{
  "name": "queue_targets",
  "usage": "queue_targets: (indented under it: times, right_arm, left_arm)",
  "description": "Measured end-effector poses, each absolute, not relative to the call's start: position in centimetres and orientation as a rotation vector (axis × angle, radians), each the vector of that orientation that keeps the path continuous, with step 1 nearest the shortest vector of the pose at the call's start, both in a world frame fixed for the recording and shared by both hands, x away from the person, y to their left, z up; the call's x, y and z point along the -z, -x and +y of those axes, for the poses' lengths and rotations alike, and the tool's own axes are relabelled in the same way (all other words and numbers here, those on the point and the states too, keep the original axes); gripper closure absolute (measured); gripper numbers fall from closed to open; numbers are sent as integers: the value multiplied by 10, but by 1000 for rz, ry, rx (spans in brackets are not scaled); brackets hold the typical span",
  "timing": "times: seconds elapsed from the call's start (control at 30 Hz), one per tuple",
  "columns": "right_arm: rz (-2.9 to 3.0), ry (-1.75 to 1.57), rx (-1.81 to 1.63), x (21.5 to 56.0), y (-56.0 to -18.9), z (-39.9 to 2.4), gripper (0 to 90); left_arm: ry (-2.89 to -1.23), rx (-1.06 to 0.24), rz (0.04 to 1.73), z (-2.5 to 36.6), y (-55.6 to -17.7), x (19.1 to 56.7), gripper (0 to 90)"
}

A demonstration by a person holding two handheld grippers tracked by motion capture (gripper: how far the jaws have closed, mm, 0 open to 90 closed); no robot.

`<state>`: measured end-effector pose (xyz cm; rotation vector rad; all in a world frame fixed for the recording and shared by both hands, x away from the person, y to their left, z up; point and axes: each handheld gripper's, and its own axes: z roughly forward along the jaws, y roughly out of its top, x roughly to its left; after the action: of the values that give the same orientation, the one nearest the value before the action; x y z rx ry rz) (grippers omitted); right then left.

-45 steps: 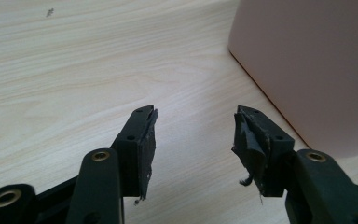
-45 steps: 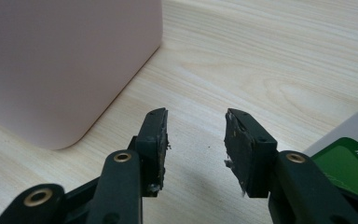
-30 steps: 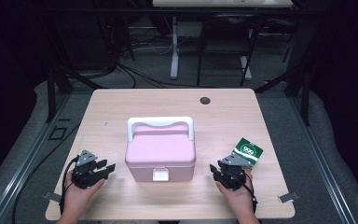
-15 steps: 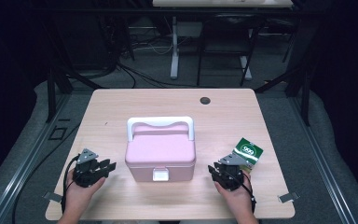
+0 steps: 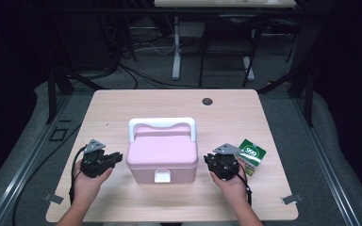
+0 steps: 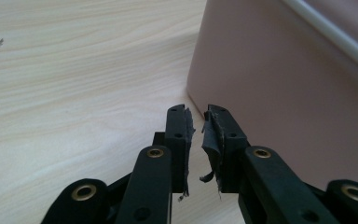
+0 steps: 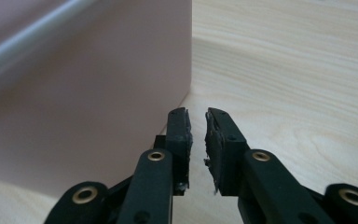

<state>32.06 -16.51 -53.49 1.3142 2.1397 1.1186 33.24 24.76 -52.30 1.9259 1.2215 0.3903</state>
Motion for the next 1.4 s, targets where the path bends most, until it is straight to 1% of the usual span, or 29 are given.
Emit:
queue_targets:
  times: [0.1, 0.4, 0.53, 0.6, 0.7, 0.73, 1.2, 1.4]
  right_arm:
    - [2124, -1321, -1111, 534, -323, -162, 806]
    - [2121, -1301, -1178, 535, -326, -146, 809]
    - [2119, -1284, -1181, 535, -324, -143, 835]
    - [2118, -1289, -1202, 536, -324, -144, 854]
    - [2128, -1281, -1211, 537, -323, -144, 875]
    - [2128, -1284, -1219, 537, -322, -143, 900]
    - [2139, -1310, -1171, 537, -309, -141, 900]
    - [2149, -1312, -1157, 535, -300, -140, 900]
  left_arm:
    - [-1918, -381, 1222, 244, -334, 522, 839]
    - [-1915, -356, 1188, 229, -333, 524, 858]
    - [-1923, -341, 1151, 224, -331, 523, 870]
    - [-1931, -362, 1145, 220, -330, 522, 894]
    - [-1933, -350, 1147, 220, -329, 522, 900]
    - [-1934, -355, 1147, 220, -326, 522, 900]
    - [-1978, -378, 1124, 216, -312, 521, 900]
    - [-1980, -363, 1123, 218, -307, 521, 900]
